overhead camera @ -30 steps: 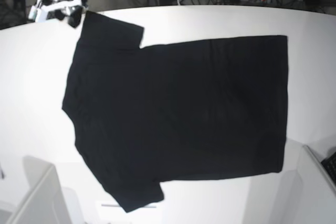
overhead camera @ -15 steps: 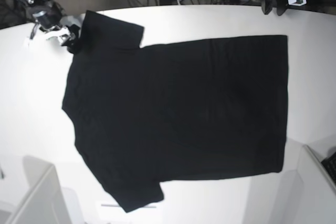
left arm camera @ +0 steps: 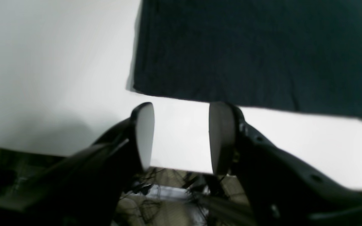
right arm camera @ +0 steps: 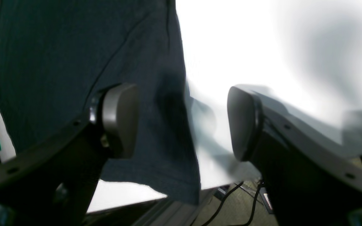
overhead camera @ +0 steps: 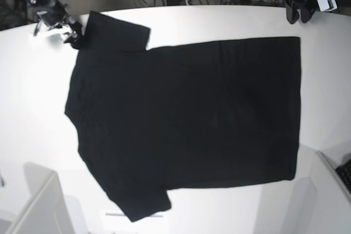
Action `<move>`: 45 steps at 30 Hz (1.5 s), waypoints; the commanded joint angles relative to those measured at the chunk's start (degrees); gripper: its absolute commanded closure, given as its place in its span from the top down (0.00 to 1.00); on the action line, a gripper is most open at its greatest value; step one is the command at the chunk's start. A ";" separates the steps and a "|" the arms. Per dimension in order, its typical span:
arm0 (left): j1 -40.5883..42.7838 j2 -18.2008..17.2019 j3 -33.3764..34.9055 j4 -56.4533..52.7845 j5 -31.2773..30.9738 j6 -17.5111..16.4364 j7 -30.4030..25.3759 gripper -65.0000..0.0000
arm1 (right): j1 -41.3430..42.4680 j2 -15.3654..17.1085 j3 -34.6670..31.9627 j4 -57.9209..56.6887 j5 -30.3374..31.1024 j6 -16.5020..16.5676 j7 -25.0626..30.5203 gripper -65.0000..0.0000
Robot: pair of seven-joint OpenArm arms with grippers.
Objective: Fold the T-shirt properly
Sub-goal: 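Move both grippers down to the shirt's shoulder corners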
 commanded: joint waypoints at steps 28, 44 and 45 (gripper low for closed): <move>-13.08 5.27 -11.92 -2.58 -2.60 -0.51 22.59 0.41 | -0.88 0.65 -9.02 -4.38 -0.80 -0.11 -2.04 0.00; -22.14 5.36 -12.45 -11.29 -2.60 -0.51 30.23 0.41 | -0.71 0.74 -9.02 -4.12 -0.80 -0.11 -2.13 0.00; -22.76 5.36 -12.36 -11.29 -2.60 -0.51 30.23 0.41 | -0.71 0.74 -9.02 -4.12 -0.80 -0.11 -2.13 0.00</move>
